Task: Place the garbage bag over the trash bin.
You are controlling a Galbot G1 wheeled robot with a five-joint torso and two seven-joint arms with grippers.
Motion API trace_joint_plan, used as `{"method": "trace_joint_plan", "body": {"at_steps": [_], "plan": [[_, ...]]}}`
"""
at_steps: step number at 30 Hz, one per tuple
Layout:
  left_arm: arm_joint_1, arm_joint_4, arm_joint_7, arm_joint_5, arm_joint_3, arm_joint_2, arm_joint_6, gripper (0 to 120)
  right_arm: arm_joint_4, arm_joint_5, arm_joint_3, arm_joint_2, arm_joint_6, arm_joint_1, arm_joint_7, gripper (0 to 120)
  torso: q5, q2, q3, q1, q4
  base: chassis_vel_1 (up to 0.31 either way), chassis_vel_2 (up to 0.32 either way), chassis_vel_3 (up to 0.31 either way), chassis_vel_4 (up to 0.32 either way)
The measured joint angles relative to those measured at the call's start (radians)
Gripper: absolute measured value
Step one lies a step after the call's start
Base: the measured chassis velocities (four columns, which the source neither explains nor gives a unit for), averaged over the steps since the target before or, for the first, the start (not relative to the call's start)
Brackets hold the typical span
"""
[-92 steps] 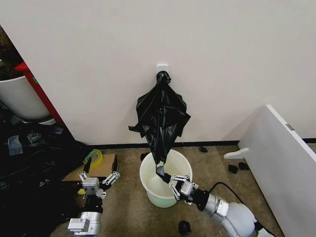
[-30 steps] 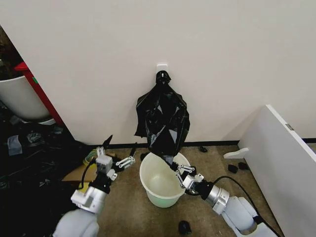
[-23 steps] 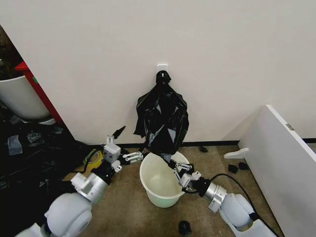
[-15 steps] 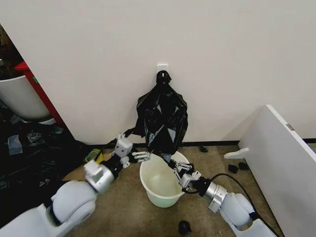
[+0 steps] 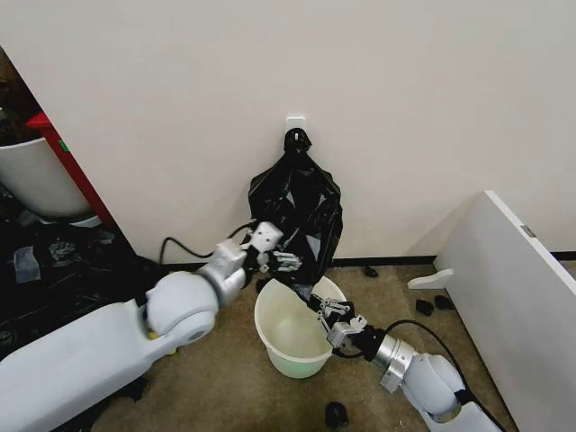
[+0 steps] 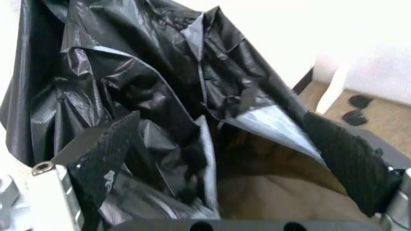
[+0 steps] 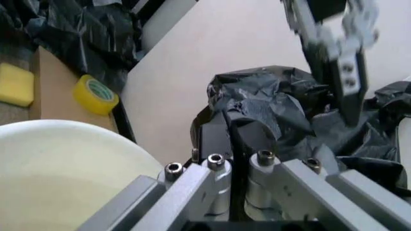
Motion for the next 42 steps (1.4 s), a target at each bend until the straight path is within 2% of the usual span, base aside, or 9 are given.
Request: {"method": "trace_joint_plan", "body": {"at_steps": [4, 8, 14, 18, 25, 29, 35, 37, 42], "plan": [[-0.037, 0.012, -0.031, -0.023, 0.021, -0.018, 0.071, 100, 0.001, 0.001, 0.005, -0.002, 0.000, -0.002, 0.005, 0, 0.0001, 0.000, 0.000, 0.000, 0.0000, 0.000, 0.000, 0.000, 0.000], [-0.045, 0.013, -0.038, -0.029, 0.028, -0.020, 0.097, 100, 0.001, 0.003, 0.005, -0.003, 0.000, 0.000, 0.007, 0, -0.0002, 0.000, 0.000, 0.000, 0.0002, 0.000, 0.000, 0.000, 0.000], [-0.055, 0.042, -0.057, -0.043, 0.035, -0.045, 0.128, 90, 0.001, 0.010, 0.004, -0.003, 0.000, 0.006, 0.011, 0, -0.0001, 0.000, 0.000, 0.000, 0.0000, 0.000, 0.000, 0.000, 0.000], [-0.059, 0.060, -0.085, -0.065, 0.035, -0.071, 0.160, 70, 0.001, 0.011, 0.004, -0.003, 0.000, 0.004, 0.016, 0, -0.0001, 0.000, 0.000, 0.000, 0.0000, 0.000, 0.000, 0.000, 0.000], [-0.081, 0.072, -0.125, -0.104, 0.038, -0.096, 0.188, 49, 0.006, 0.011, 0.003, -0.001, 0.000, 0.003, 0.018, 0, -0.0001, 0.000, 0.000, 0.000, 0.0001, 0.000, 0.000, 0.000, 0.000], [-0.091, 0.072, -0.165, -0.168, 0.035, -0.107, 0.220, 30, 0.012, 0.011, 0.003, -0.002, 0.000, 0.002, 0.023, 0, -0.0001, 0.000, 0.000, 0.000, 0.0000, 0.000, 0.000, 0.000, 0.000], [-0.086, 0.068, -0.257, -0.306, 0.005, -0.121, 0.238, 14, 0.018, 0.017, 0.003, -0.007, -0.001, 0.002, 0.029, 0, -0.0002, 0.000, 0.000, 0.000, 0.0000, 0.000, 0.000, 0.000, 0.000], [-0.086, 0.072, -0.290, -0.332, -0.005, -0.129, 0.246, 3, 0.020, 0.023, 0.002, -0.009, -0.002, 0.002, 0.032, 0, -0.0001, 0.000, 0.000, 0.000, 0.0000, 0.000, 0.000, 0.000, 0.000], [-0.086, 0.076, -0.301, -0.298, -0.014, -0.134, 0.240, 0, 0.028, 0.030, 0.002, -0.009, -0.005, 0.004, 0.038, 0, -0.0001, 0.000, 0.000, 0.000, 0.0000, 0.000, 0.000, 0.000, 0.000]]}}
